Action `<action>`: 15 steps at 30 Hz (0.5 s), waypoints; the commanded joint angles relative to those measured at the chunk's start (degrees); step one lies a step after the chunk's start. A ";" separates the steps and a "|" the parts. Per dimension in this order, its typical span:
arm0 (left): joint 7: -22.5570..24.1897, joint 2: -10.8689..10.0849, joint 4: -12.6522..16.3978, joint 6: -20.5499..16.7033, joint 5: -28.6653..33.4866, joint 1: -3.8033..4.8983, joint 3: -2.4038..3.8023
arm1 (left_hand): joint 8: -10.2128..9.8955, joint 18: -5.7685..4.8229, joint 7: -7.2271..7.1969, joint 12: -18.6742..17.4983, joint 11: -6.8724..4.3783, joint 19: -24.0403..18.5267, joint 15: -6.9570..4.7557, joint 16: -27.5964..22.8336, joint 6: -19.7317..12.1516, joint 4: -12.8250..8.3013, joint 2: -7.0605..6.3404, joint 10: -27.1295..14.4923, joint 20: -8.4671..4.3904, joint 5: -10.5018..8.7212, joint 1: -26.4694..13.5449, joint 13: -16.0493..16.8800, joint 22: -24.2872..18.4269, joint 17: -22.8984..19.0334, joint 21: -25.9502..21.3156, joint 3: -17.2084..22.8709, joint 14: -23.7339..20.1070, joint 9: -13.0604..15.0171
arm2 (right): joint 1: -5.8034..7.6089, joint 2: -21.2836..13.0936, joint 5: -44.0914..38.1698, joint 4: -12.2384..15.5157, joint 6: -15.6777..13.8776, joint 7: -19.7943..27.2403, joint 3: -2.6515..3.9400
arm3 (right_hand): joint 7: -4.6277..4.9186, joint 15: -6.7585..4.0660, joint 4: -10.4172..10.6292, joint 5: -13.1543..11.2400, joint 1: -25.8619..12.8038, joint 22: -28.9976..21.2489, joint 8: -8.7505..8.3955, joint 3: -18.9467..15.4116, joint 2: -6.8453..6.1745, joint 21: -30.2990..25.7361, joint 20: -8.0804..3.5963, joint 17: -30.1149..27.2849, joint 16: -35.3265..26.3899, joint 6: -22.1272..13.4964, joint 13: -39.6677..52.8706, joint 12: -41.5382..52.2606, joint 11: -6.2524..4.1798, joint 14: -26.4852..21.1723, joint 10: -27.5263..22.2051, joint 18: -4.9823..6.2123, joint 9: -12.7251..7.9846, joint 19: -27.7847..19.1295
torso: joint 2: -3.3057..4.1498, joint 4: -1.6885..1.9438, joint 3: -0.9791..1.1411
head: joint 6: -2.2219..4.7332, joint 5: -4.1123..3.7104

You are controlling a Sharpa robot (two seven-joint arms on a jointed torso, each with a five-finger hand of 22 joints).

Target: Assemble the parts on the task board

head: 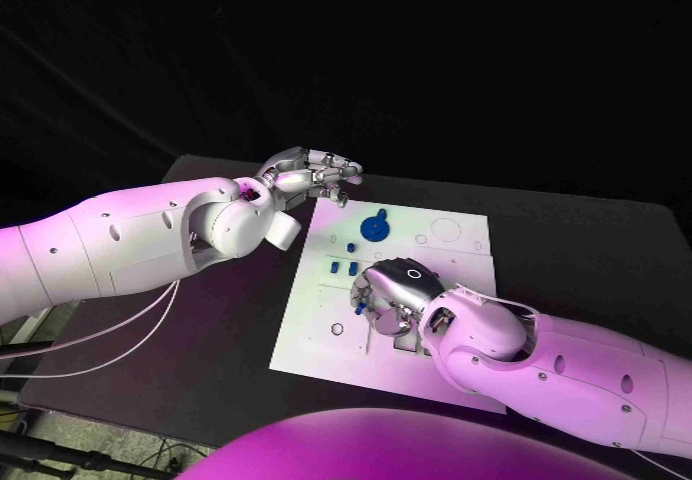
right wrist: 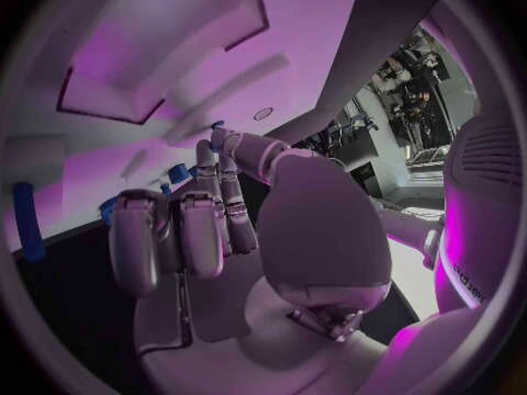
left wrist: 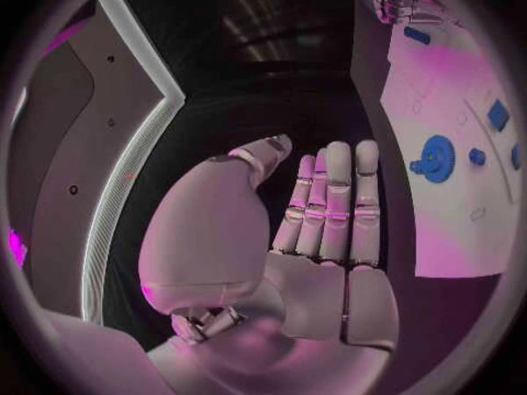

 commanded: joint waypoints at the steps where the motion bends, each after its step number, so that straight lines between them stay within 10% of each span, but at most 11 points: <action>1: 0.07 0.06 0.07 0.71 0.02 0.05 0.04 | 0.35 0.94 0.05 0.12 0.14 -0.22 0.01 -0.23 -0.49 -0.21 -0.04 -0.33 0.12 -0.37 -0.45 -0.06 -0.08 -0.05 -0.39 -0.15 -0.29 0.07 | -0.14 0.18 -1.22 0.15 2.12 0.25 -0.16 | 0.17 -0.23 0.11 0.13 -0.10 12.77 0.05 0.27 0.50 -0.31 -0.44 0.05 0.02 0.14 1.37 0.20 -2.28 2.93 2.77 -0.82 0.06 2.37 | 0.04 0.00 -0.01 | 0.01 -0.01; 15: -0.01 0.15 -0.31 0.74 0.02 0.05 0.04 | 0.36 0.95 0.07 0.17 0.16 -0.19 0.03 -0.26 -0.62 -0.20 0.01 -0.44 0.15 -0.34 -0.50 -0.08 -0.15 -0.11 -0.57 -0.16 -0.31 0.09 | -0.14 0.30 -1.15 0.50 2.81 1.20 -0.30 | 1.22 0.94 1.39 3.56 -4.53 12.33 -1.78 -3.09 -1.04 -1.65 0.52 -0.64 -0.19 -3.26 1.10 -3.35 -0.95 2.74 -0.58 -0.55 -0.01 1.66 | -0.04 -0.04 -0.04 | 0.01 -0.20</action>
